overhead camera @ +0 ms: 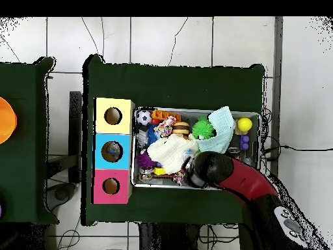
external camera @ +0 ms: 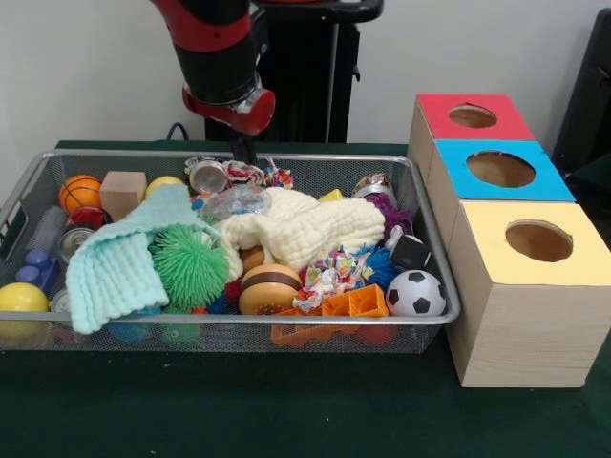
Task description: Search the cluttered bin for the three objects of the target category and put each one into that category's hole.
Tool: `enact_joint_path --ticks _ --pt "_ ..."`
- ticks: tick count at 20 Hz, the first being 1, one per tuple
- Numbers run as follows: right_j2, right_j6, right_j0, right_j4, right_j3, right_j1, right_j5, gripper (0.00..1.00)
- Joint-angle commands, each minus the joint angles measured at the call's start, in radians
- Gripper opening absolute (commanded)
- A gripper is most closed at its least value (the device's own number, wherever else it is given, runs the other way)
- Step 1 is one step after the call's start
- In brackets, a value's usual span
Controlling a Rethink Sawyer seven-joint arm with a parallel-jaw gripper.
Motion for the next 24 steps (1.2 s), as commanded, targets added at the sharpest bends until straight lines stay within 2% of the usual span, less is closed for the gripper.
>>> enact_joint_path --ticks 1,5,6,7,9,10,16,24 --pt "-0.005 0.11 0.016 0.017 -0.067 -0.03 0.13 0.0" --pt "-0.002 0.11 0.022 0.011 -0.065 -0.029 0.105 0.0" --pt "-0.001 0.109 0.021 0.006 -0.071 -0.013 0.079 0.0" --pt "0.004 0.118 0.016 0.006 -0.068 0.019 0.009 0.0" --pt "-0.013 0.142 0.027 0.0 -0.068 0.037 -0.039 0.0" --pt "-0.029 0.151 0.039 -0.005 -0.075 0.04 -0.053 1.0" --pt "-0.007 0.105 0.013 -0.003 -0.077 0.055 -0.052 1.0" --pt "-0.092 0.111 0.081 -0.077 -0.183 0.074 -0.119 1.0"
